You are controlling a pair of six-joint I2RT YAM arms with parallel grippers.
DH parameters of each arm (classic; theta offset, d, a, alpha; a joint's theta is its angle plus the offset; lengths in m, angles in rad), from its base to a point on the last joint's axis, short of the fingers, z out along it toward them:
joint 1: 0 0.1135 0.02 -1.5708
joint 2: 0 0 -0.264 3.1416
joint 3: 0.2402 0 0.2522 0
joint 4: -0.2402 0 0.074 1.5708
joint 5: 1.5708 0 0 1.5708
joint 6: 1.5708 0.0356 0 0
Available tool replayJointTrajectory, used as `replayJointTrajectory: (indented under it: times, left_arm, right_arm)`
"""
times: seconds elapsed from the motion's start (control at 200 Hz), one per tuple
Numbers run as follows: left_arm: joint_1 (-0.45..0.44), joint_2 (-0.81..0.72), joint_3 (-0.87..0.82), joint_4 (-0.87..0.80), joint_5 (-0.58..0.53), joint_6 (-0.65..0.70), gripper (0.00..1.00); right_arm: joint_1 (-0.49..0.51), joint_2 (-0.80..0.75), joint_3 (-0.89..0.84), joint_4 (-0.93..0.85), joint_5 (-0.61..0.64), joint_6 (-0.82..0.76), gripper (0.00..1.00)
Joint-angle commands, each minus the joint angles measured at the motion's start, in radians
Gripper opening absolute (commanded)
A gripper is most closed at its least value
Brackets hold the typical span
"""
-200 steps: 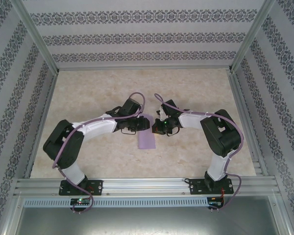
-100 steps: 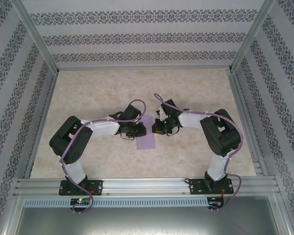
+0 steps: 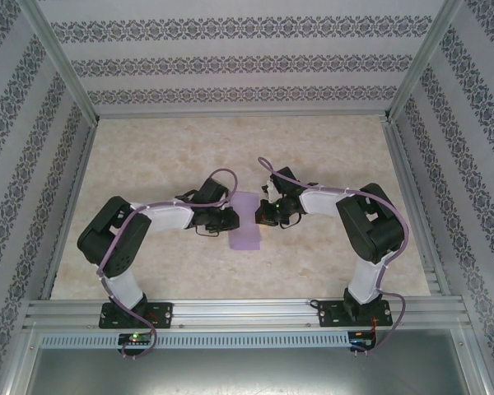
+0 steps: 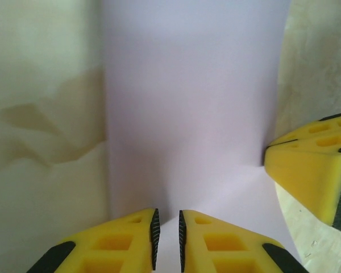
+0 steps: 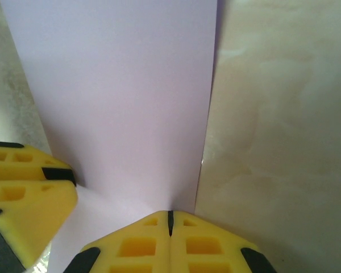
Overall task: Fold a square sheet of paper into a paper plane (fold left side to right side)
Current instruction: First fold the square sheet of paper in half at the center of the table, then hold the square sheet of paper at the center of the table.
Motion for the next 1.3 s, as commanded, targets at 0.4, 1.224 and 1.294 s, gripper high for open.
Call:
replayJointTrajectory:
  times: [0.4,1.224,1.294]
  left_arm:
    - [0.023,-0.143,-0.052,0.106,0.054,-0.009,0.21]
    - [-0.05,0.06,-0.013,0.13,0.026,-0.045,0.19]
    - [-0.053,0.063,-0.007,0.125,0.023,-0.044,0.19]
  right_arm:
    - [-0.01,0.034,-0.022,-0.083,0.072,-0.018,0.0]
    - [-0.019,-0.092,0.004,0.001,-0.009,-0.016,0.0]
    - [-0.014,-0.087,0.028,0.004,-0.008,-0.016,0.0]
